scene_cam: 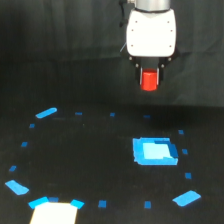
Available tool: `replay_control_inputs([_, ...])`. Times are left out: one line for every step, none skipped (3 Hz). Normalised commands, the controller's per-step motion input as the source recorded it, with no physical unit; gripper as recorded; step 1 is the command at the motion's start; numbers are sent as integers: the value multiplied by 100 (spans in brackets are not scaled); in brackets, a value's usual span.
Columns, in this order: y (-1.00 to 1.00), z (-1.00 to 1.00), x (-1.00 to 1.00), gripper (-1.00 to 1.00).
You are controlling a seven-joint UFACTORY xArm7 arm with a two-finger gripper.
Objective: Pick up the red object from the table
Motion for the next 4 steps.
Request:
replay_control_inputs([-16, 30, -10, -100])
replay_control_inputs([-16, 31, -17, -97])
replay_control_inputs([5, -28, 30, -100])
replay_control_inputs([-25, -6, 35, -100])
